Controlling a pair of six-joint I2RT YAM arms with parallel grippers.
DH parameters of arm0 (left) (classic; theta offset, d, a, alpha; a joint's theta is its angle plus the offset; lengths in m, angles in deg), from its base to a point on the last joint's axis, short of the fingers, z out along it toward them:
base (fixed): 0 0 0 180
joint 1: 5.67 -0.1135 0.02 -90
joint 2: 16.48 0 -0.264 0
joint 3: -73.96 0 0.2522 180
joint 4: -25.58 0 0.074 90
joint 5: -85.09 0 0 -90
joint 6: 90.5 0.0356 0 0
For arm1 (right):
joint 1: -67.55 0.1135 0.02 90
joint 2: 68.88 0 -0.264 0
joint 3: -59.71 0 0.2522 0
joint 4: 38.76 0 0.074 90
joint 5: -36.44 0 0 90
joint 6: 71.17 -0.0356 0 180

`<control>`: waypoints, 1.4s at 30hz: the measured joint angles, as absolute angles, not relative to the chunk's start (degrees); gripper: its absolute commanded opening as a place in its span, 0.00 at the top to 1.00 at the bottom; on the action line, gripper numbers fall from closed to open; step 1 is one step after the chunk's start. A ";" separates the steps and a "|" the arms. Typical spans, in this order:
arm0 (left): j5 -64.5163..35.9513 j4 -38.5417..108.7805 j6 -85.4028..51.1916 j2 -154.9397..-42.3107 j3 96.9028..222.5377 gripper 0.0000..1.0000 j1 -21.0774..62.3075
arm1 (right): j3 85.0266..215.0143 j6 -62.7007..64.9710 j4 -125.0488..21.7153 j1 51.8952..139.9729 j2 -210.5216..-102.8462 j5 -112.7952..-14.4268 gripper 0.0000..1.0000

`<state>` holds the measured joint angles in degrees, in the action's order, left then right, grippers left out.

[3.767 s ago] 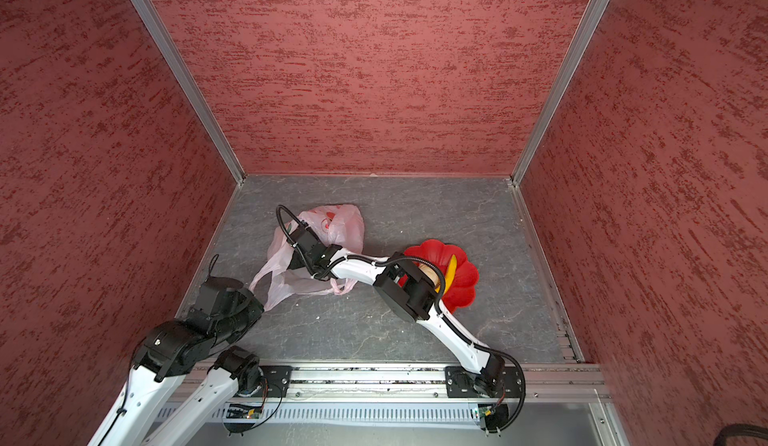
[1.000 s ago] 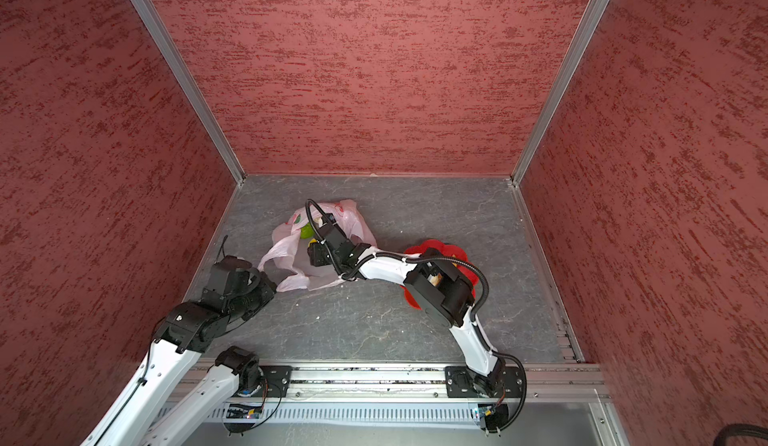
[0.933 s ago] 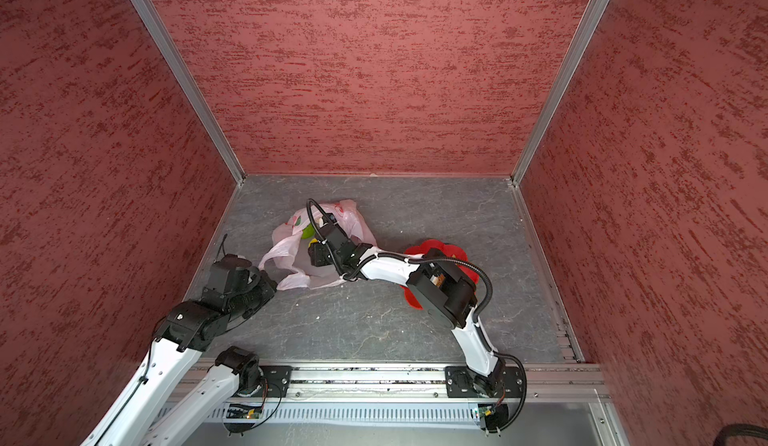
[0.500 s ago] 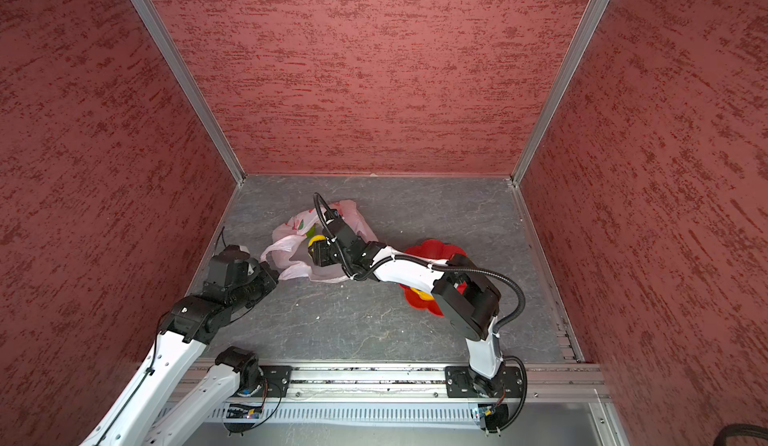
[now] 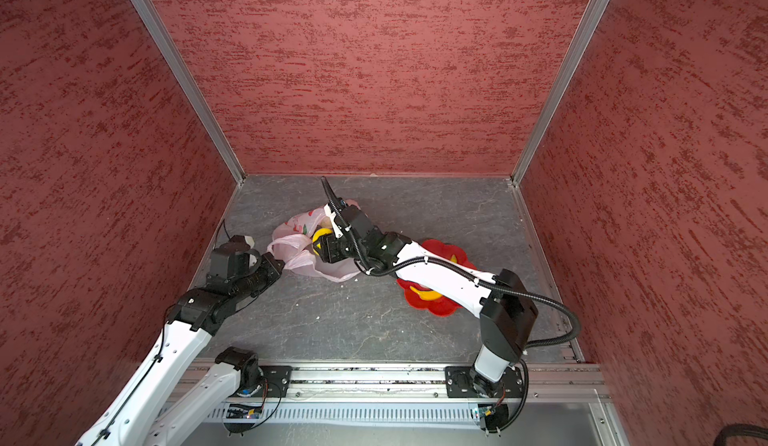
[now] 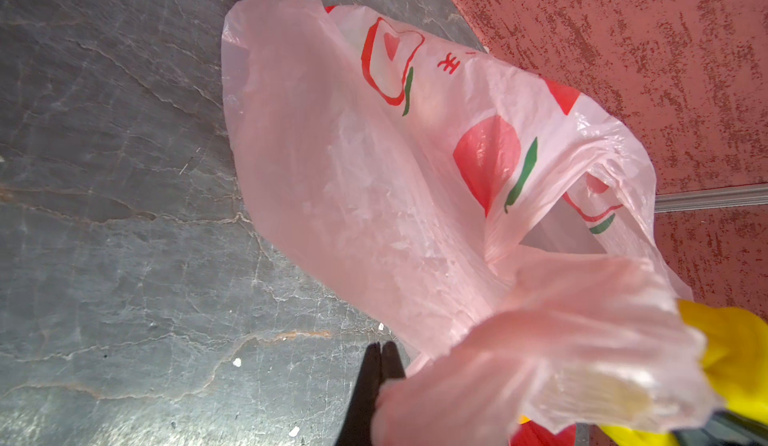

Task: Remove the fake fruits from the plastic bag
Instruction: 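Lift the yellow lemon out of the bag with the right gripper, then carry the yellow lemon over the red plate with the right gripper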

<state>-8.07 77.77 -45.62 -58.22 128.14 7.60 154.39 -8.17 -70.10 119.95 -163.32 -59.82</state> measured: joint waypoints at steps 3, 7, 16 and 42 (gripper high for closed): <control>-8.55 76.90 -45.62 -58.22 127.53 1.00 7.49 | 154.39 -8.08 -71.46 118.62 -160.71 -59.80 0.56; -9.21 75.96 -45.64 -58.44 126.68 1.00 7.49 | 153.43 -8.34 -71.63 116.08 -156.78 -60.48 0.56; -9.56 75.28 -45.64 -58.96 126.29 1.00 7.49 | 149.43 -10.31 -69.93 112.87 -152.93 -63.32 0.57; -10.67 75.28 -45.51 -59.31 125.94 1.00 6.51 | 128.69 -9.74 -74.87 96.83 -141.37 -47.51 0.58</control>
<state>-10.67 75.28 -45.51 -59.31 125.94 6.51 128.69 -9.74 -74.87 96.83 -141.37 -47.51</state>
